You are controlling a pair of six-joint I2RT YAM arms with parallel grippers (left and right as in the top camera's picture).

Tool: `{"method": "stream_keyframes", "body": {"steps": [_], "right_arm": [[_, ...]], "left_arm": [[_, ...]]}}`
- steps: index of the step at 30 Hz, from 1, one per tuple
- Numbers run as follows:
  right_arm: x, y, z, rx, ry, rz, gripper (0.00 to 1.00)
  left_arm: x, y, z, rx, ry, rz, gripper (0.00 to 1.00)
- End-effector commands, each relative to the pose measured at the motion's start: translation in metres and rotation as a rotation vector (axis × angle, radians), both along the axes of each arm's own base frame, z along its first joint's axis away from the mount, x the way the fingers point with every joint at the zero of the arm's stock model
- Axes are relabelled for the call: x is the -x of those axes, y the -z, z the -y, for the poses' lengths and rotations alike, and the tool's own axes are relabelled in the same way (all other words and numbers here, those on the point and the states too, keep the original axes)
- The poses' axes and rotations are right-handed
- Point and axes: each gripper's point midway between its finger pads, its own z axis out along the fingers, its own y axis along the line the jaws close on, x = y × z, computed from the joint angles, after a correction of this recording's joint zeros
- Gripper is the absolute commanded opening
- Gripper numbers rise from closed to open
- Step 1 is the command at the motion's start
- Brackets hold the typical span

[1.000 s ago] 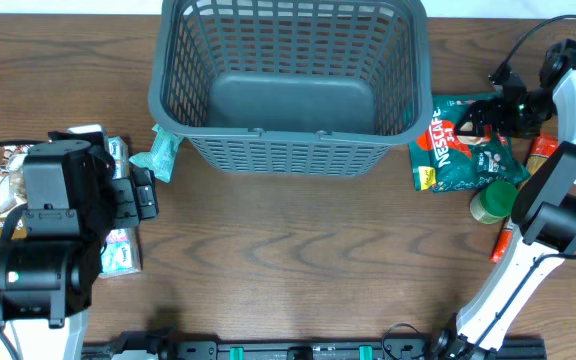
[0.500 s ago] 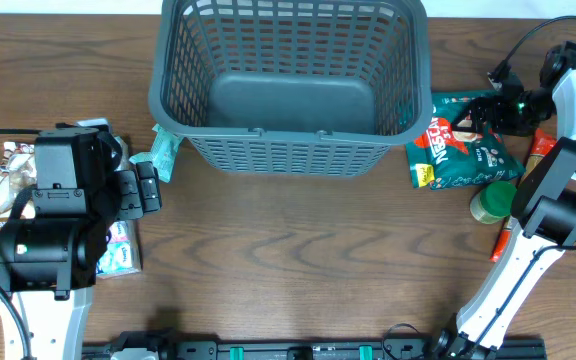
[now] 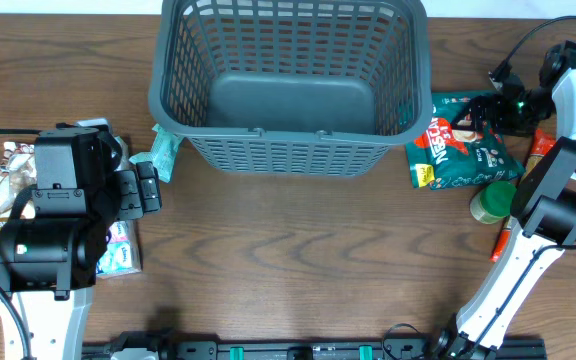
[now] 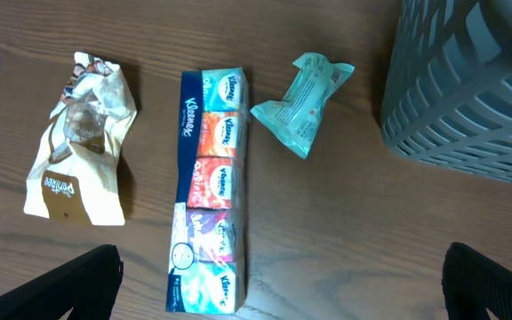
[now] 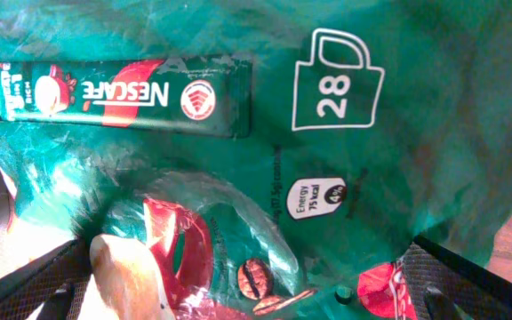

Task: Pack container
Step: 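Close the right gripper on the Nescafé bag and lift it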

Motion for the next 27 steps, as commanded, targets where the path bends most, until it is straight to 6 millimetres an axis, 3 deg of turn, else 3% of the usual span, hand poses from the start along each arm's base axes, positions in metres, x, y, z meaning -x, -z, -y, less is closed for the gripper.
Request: {"method": "stream_keyframes", "body": {"steps": [1,11,12,13,15,16,27], "right_arm": [[0.033,0.069,-0.021,-0.056,0.022,-0.225,0.99],[0.037,0.074,-0.008,0.024,0.076,-0.271,0.99],[0.037,0.074,-0.009,0.023,0.072,-0.269,0.89],[0.037,0.074,-0.009,0.023,0.058,-0.264,0.70],[0.037,0.074,-0.010,0.024,0.041,-0.258,0.15],[0.037,0.074,-0.009,0.025,0.041,-0.259,0.04],[0.037,0.074,-0.009,0.025,0.055,-0.264,0.01]], "left_arm": [[-0.001,-0.006,-0.004,-0.011,-0.022,0.020,0.99],[-0.001,-0.006,-0.005,-0.013,-0.020,0.019,0.99],[-0.001,-0.006,-0.005,-0.013,-0.020,0.019,0.99],[-0.001,-0.006,-0.005,-0.013,-0.020,0.019,0.99],[-0.001,-0.007,-0.005,-0.013,-0.020,0.021,0.99],[-0.001,-0.007,-0.005,-0.013,-0.020,0.023,0.99],[-0.001,-0.008,-0.005,-0.013,-0.020,0.024,0.99]]}}
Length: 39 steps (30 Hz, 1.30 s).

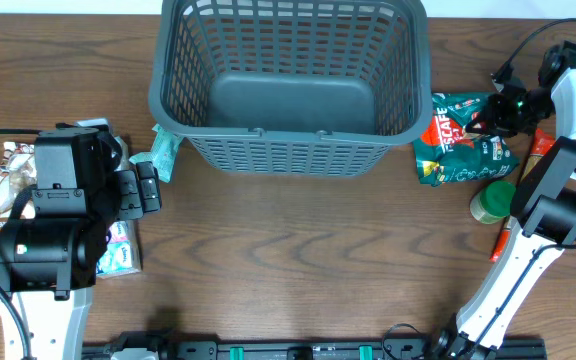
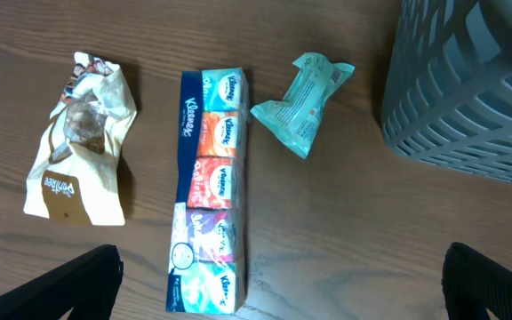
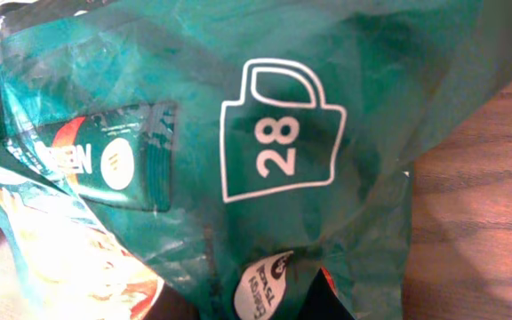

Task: Pack container
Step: 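Close the right gripper on the Nescafé bag and lift it, then carry the Nescafé bag left and lower it into the basket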

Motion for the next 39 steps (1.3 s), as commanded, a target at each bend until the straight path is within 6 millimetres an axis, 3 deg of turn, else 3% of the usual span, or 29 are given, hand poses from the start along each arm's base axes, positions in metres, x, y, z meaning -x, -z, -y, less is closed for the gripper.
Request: {"method": "stream_keyframes", "body": {"steps": [1,11,17,25,34,39], "right_arm": [[0.034,0.071,-0.013,-0.001,-0.011,-0.220,0.01],[0.036,0.069,-0.014,-0.005,0.016,-0.236,0.01],[0.029,0.045,-0.011,0.014,0.040,-0.192,0.01],[0.011,-0.042,0.008,0.148,0.109,-0.007,0.01],[0.009,-0.143,0.014,0.258,0.138,0.227,0.01],[0.013,-0.181,0.013,0.290,0.146,0.315,0.01]], "left_arm": [[-0.001,-0.007,-0.004,-0.013,-0.020,0.024,0.99],[-0.001,-0.007,-0.005,-0.013,-0.020,0.024,0.99],[-0.001,-0.007,-0.004,-0.013,-0.020,0.024,0.99],[-0.001,-0.007,-0.005,-0.013,-0.020,0.024,0.99],[-0.001,-0.007,-0.005,-0.013,-0.020,0.024,0.99],[-0.001,-0.007,-0.005,-0.013,-0.020,0.024,0.99]]}}
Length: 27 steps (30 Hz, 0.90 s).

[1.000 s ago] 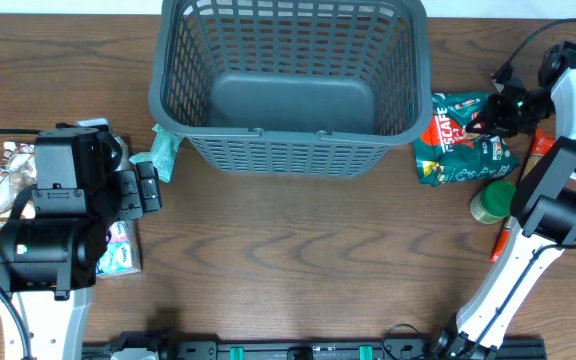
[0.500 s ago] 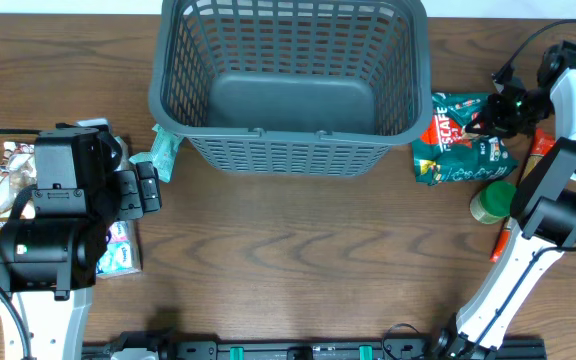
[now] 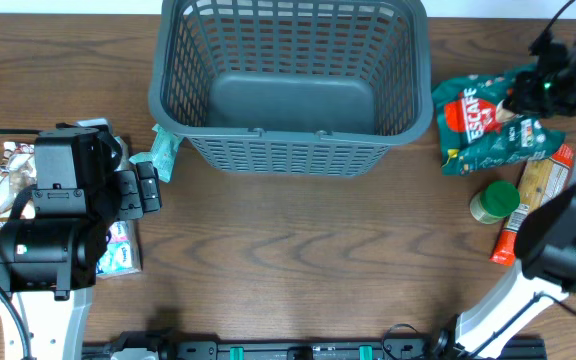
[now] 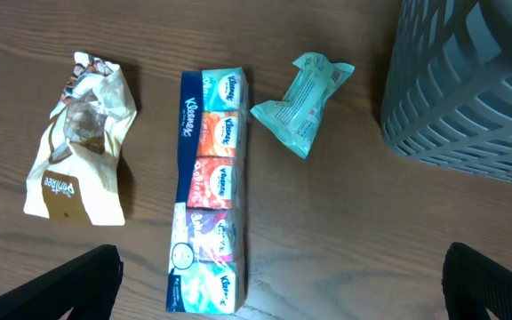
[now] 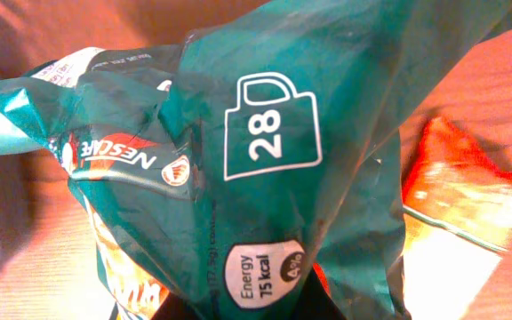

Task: Pack container
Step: 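Carry the Nescafé bag left and lower it into the basket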

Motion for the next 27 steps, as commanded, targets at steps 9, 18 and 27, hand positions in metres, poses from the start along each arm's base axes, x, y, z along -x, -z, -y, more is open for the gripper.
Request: {"method": "stream_keyframes", "body": {"steps": [9,18,27], "right_arm": [[0.012,-0.098,0.005,0.113,0.084,0.230,0.01],[0.021,-0.223,-0.028,0.214,0.035,0.619,0.01],[0.025,-0.326,-0.143,0.301,-0.308,1.000,0.01]], "left_arm": [[-0.001,-0.007,-0.005,-0.013,-0.020,0.023,0.99],[0.001,-0.006,-0.005,-0.013,-0.020,0.013,0.99],[0.002,-0.005,-0.005,-0.013,-0.020,0.010,0.99]]}}
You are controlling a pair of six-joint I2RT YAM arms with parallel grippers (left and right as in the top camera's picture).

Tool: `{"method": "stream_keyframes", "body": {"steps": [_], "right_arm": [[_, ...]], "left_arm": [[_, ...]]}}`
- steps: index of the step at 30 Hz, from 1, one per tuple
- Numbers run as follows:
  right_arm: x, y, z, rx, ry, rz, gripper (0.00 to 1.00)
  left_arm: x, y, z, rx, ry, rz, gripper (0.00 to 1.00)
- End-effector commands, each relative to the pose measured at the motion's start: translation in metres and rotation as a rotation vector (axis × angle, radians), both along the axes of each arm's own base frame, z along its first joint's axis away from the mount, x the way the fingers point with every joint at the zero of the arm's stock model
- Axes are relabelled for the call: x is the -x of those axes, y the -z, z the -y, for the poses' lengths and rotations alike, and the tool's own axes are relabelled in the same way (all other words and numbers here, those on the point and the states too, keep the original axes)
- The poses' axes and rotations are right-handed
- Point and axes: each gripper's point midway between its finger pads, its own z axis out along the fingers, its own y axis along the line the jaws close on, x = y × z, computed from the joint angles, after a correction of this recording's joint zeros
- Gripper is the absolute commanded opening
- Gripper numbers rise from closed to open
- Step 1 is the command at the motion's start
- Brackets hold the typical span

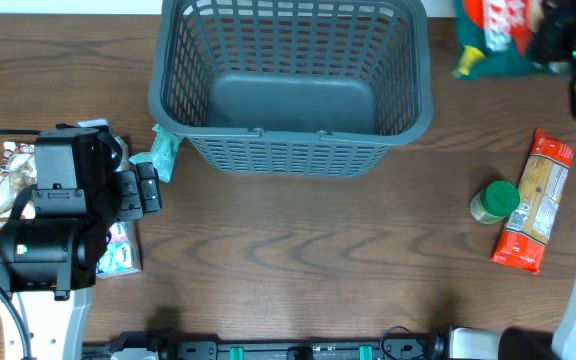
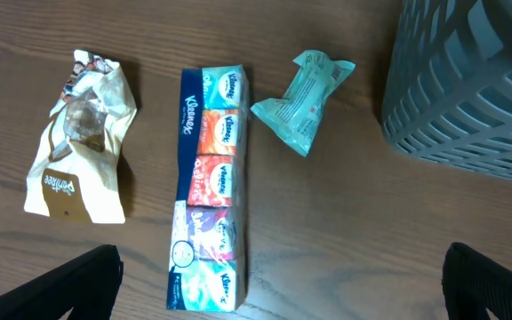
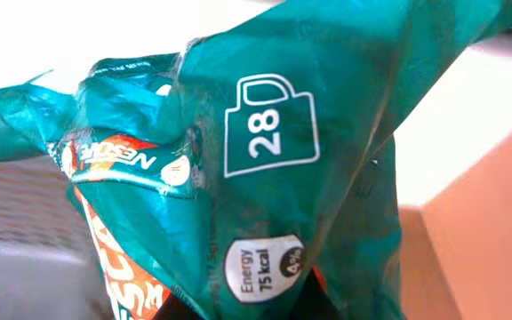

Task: Pack container
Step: 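Carry the Nescafé bag left and lower it into the basket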

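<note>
A grey plastic basket (image 1: 290, 85) stands at the back middle of the table with nothing in it. My right gripper (image 1: 558, 35) is shut on a green Nescafe bag (image 1: 493, 35), lifted high at the back right, just right of the basket's rim; the bag (image 3: 238, 169) fills the right wrist view. My left gripper (image 2: 278, 284) is open above the left items: a Kleenex tissue strip (image 2: 210, 187), a teal packet (image 2: 305, 98) and a beige snack bag (image 2: 78, 138).
On the right of the table lie a green-lidded jar (image 1: 494, 201) and a red-orange packet (image 1: 533, 200). The basket's corner (image 2: 469, 80) shows at the right of the left wrist view.
My right gripper has carried the Nescafe bag higher and toward the back, from beside the basket's right wall to its upper right corner. The left arm has not moved.
The Nescafe bag lay on the table right of the basket with my right gripper on it. Then it was drawn up and crumpled, then lifted off the table, uncovering the red-orange packet. Now it hangs high at the basket's back right.
</note>
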Motion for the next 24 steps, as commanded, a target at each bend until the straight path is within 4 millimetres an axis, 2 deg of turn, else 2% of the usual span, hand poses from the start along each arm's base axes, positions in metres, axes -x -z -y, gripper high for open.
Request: {"method": "stream_keyframes", "body": {"steps": [1,4,7,9,12,16,21,22,24], "right_arm": [[0.010,-0.044,-0.048,0.082,-0.150,0.143,0.01],[0.007,-0.050,-0.089,0.143,-0.265,0.187,0.01],[0.002,-0.036,-0.136,0.220,-0.425,0.176,0.01],[-0.003,-0.019,-0.165,0.243,-0.521,0.147,0.01],[-0.012,0.018,-0.206,0.268,-0.672,0.078,0.01],[-0.027,0.068,-0.244,0.251,-0.778,-0.026,0.01],[-0.044,0.135,-0.270,0.255,-0.837,-0.178,0.01],[-0.046,0.155,-0.275,0.253,-0.850,-0.229,0.01],[-0.048,0.175,-0.280,0.256,-0.862,-0.278,0.01]], "left_arm": [[0.001,-0.006,-0.004,-0.013,-0.020,0.015,0.99],[0.002,-0.005,-0.005,-0.013,-0.019,0.007,0.99],[0.003,-0.004,-0.005,-0.013,-0.019,0.002,0.99],[0.004,-0.004,-0.005,-0.013,-0.019,-0.001,0.99],[0.004,-0.004,-0.005,-0.013,-0.019,-0.001,0.99],[0.004,-0.004,-0.005,-0.013,-0.020,-0.001,0.99],[0.004,-0.004,-0.005,-0.013,-0.019,-0.001,0.99],[0.004,-0.004,-0.005,-0.013,-0.019,-0.001,0.99],[0.004,-0.004,-0.005,-0.013,-0.019,-0.001,0.99]]}}
